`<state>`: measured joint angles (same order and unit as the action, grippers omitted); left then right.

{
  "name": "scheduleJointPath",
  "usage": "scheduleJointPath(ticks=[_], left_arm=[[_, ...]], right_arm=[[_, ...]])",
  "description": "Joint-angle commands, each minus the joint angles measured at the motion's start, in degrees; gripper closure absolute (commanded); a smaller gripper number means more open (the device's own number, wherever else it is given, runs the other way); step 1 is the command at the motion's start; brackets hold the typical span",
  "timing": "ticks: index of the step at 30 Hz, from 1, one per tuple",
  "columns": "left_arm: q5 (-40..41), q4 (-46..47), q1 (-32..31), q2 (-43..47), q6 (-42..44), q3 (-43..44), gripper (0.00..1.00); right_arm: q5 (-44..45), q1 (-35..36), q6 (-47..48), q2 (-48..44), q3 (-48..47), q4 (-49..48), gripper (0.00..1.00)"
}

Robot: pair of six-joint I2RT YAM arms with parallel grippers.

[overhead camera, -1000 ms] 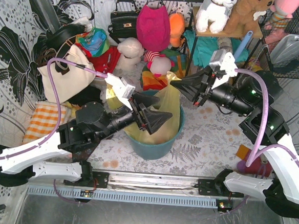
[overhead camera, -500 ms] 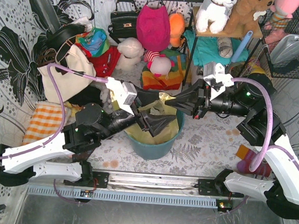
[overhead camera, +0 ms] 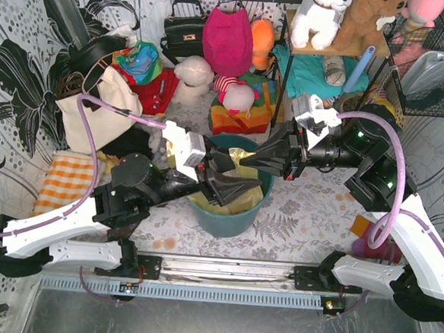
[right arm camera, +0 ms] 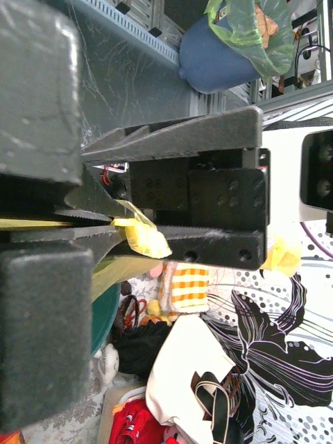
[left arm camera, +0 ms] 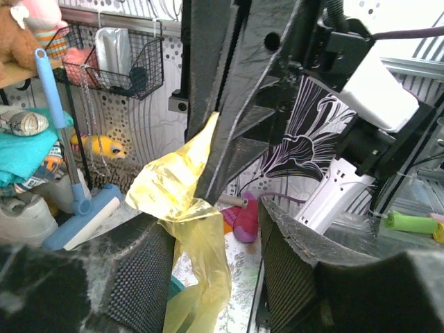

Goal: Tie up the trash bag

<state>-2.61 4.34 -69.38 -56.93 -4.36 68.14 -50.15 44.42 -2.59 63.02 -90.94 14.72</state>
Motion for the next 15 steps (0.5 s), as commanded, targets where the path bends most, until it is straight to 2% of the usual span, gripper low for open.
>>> scheduleJointPath(ticks=[1,6,12,13,15], left_arm=[[-3.1,2.7,-0.2,2.0,1.4,0.0,0.48],[-3.7,1.4,-0.2,1.8,1.2,-0.3,0.62],[-4.6,1.7,-0.2,1.3,0.8,0.0,0.91],[-4.6,1.8,-0.2,1.3,0.7,0.1,0.98],[-4.5,2.0,-0.2,1.4,0.7,-0.1,1.0]], right_arm=[[-1.4,-0.1,-1.1,-0.3,-0.8,-2.7,1.0],[-1.9,-0.1,-2.2,-0.6,-0.7,-5.2,1.0],[-1.8,-0.2,-3.0,-0.7,-0.9,-6.1,0.97],[-1.5,-0.2,-2.9,-1.0,-0.8,-6.1,0.89],[-0.6,-0.2,-2.4,-1.7,-0.5,-5.9,0.57]])
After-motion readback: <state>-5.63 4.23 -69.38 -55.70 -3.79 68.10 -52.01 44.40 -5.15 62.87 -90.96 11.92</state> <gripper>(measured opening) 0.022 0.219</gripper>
